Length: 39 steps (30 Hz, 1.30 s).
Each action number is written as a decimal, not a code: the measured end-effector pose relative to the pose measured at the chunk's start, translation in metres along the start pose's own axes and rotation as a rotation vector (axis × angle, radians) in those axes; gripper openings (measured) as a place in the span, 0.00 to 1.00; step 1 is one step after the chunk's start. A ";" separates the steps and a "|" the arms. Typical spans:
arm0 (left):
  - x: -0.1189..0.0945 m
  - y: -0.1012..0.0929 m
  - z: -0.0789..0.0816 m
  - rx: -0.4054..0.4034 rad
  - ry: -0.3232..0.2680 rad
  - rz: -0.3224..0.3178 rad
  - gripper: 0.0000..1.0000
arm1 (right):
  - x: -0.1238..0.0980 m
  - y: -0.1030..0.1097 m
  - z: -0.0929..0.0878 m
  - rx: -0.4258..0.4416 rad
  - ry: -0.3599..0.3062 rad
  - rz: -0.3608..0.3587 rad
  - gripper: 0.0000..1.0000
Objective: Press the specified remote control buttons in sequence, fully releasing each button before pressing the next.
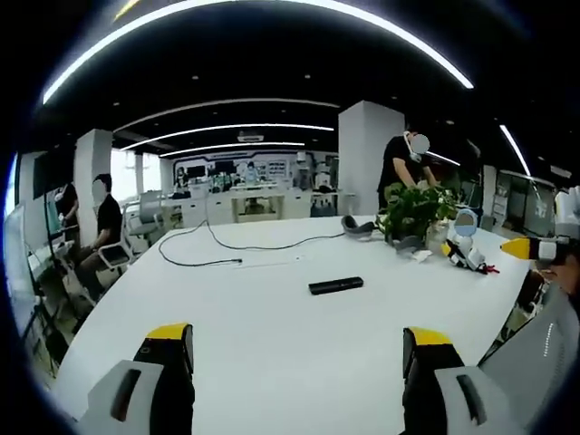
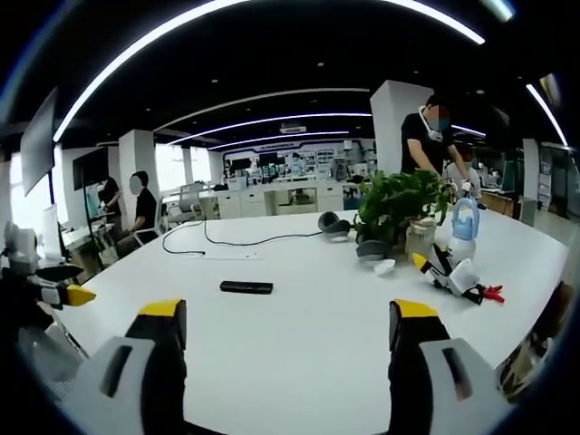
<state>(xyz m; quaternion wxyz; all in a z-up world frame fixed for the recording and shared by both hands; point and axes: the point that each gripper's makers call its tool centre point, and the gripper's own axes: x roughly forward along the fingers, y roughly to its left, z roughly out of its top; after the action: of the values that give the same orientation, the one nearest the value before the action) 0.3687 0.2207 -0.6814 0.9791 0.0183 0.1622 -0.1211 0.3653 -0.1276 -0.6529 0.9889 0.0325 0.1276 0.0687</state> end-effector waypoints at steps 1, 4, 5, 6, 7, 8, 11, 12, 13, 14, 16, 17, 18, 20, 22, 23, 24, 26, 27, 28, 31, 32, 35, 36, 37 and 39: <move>0.000 0.000 -0.001 -0.014 0.003 -0.001 1.00 | 0.000 0.000 0.000 -0.004 0.002 0.000 0.95; 0.000 0.003 -0.004 -0.030 0.024 0.002 1.00 | 0.001 0.002 -0.003 -0.015 0.017 0.003 0.94; -0.001 0.005 -0.006 -0.026 0.032 0.017 1.00 | 0.002 0.002 -0.004 -0.021 0.022 0.004 0.93; -0.002 0.007 -0.004 -0.020 0.024 0.028 1.00 | 0.002 0.003 -0.004 -0.026 0.026 0.005 0.93; -0.002 0.009 -0.003 -0.015 0.013 0.036 1.00 | 0.002 0.003 -0.004 -0.027 0.028 0.007 0.93; -0.003 0.009 -0.002 -0.015 0.010 0.037 1.00 | 0.001 0.004 -0.004 -0.027 0.025 0.009 0.93; -0.004 0.011 -0.001 -0.021 0.001 0.047 1.00 | 0.001 0.003 -0.004 -0.025 0.023 0.009 0.93; -0.004 0.012 -0.001 -0.022 0.000 0.048 1.00 | 0.001 0.003 -0.004 -0.025 0.025 0.008 0.92; -0.004 0.011 -0.001 -0.023 0.000 0.048 1.00 | 0.001 0.003 -0.004 -0.024 0.026 0.008 0.92; -0.004 0.012 0.000 -0.024 0.000 0.049 1.00 | 0.001 0.004 -0.004 -0.021 0.024 0.012 0.92; -0.004 0.012 0.000 -0.015 -0.001 0.055 1.00 | 0.001 0.004 -0.004 -0.021 0.025 0.015 0.91; -0.004 0.012 0.001 -0.009 -0.001 0.058 1.00 | 0.001 0.004 -0.004 -0.023 0.027 0.016 0.91; -0.004 0.012 0.000 -0.001 0.001 0.064 1.00 | 0.001 0.005 -0.004 -0.023 0.026 0.018 0.91; -0.004 0.013 0.001 0.010 -0.002 0.072 1.00 | 0.001 0.005 -0.004 -0.022 0.024 0.021 0.89; -0.005 0.013 0.002 0.014 -0.004 0.077 1.00 | 0.001 0.004 -0.004 -0.022 0.026 0.016 0.89; -0.005 0.013 0.002 0.011 0.000 0.077 1.00 | 0.000 0.003 -0.004 -0.018 0.021 0.012 0.89; -0.005 0.013 0.001 0.009 0.002 0.077 1.00 | 0.000 0.002 -0.003 -0.014 0.017 0.010 0.88; -0.005 0.014 0.002 0.009 0.001 0.080 1.00 | -0.001 0.001 -0.002 -0.009 0.011 0.008 0.88; -0.005 0.013 0.003 0.007 -0.002 0.080 1.00 | -0.001 0.001 -0.002 -0.008 0.008 0.009 0.88; -0.005 0.013 0.003 0.007 -0.001 0.081 1.00 | -0.001 0.002 -0.002 -0.008 0.008 0.011 0.87; -0.006 0.014 0.002 0.020 0.007 0.091 1.00 | -0.001 0.004 -0.001 -0.013 0.004 0.022 0.87; -0.006 0.014 0.002 0.023 0.008 0.092 1.00 | -0.001 0.004 -0.001 -0.014 0.005 0.022 0.87; -0.006 0.014 0.003 0.029 0.010 0.094 1.00 | -0.001 0.004 -0.001 -0.014 0.007 0.026 0.86; -0.006 0.015 0.002 0.038 0.013 0.099 1.00 | 0.000 0.005 -0.001 -0.013 0.007 0.026 0.85; -0.006 0.015 0.002 0.043 0.014 0.102 1.00 | 0.000 0.004 -0.002 -0.014 0.009 0.025 0.85; -0.006 0.014 0.003 0.048 0.014 0.101 1.00 | 0.000 0.004 -0.002 -0.013 0.009 0.024 0.85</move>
<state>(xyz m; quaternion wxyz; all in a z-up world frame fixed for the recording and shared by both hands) 0.3677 0.2357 -0.6770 0.9821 0.0508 0.1651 -0.0750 0.3639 -0.1236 -0.6541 0.9876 0.0273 0.1313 0.0817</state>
